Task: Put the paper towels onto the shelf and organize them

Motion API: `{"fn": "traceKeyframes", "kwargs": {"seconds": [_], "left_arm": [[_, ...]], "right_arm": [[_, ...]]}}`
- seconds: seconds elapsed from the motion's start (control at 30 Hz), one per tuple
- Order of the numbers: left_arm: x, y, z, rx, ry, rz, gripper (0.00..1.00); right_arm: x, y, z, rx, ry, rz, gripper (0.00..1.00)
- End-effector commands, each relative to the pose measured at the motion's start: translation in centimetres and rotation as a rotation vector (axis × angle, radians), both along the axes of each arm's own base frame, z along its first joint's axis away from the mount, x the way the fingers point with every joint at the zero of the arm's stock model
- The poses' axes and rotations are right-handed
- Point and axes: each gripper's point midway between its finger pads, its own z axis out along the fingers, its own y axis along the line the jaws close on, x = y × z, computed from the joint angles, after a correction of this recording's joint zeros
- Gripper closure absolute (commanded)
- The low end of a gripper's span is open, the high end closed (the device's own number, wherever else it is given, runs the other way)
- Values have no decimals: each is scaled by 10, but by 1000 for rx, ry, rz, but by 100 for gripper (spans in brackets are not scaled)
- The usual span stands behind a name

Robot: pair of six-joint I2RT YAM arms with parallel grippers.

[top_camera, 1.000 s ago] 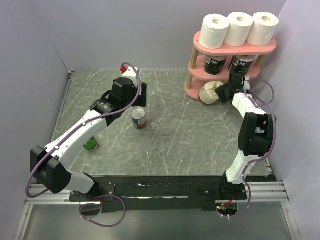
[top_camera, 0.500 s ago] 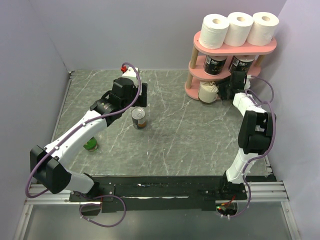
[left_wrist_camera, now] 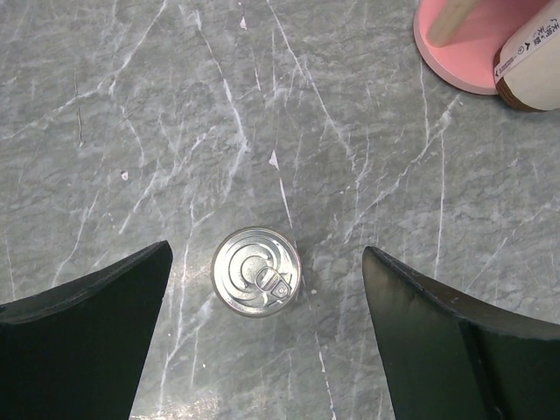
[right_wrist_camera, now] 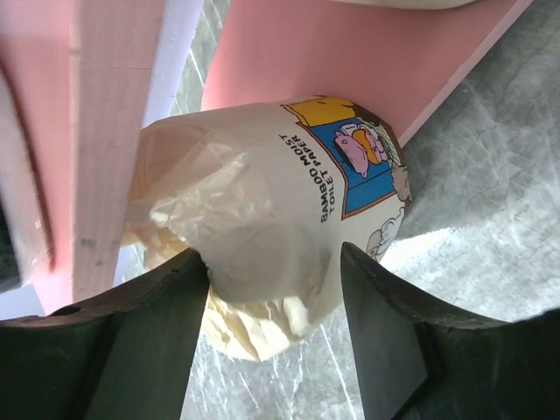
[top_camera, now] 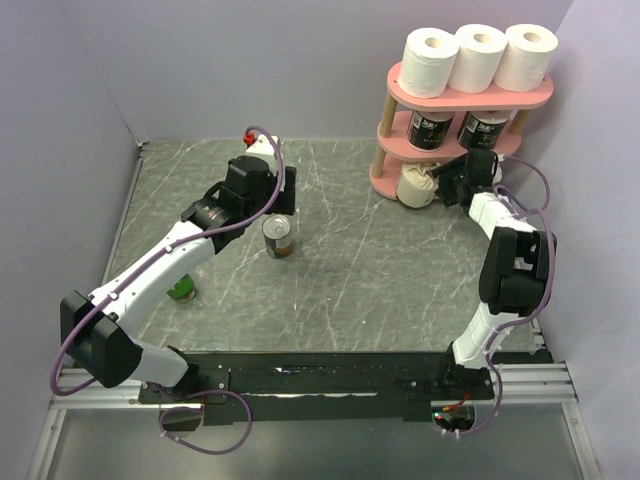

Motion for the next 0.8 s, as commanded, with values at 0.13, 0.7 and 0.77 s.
{"fn": "traceKeyframes", "kwargs": {"seconds": [0.13, 0.7, 0.77], "left_arm": [[-2, 0, 19, -16, -45, 1, 4], [-3, 0, 19, -7, -50, -2, 4], [-3, 0, 20, -6, -50, -4, 4]], "right_arm": [[-8, -5, 43, -29, -94, 23, 34], [-20, -1, 65, -68, -151, 71, 31], [-23, -2, 70, -80, -158, 72, 31]]}}
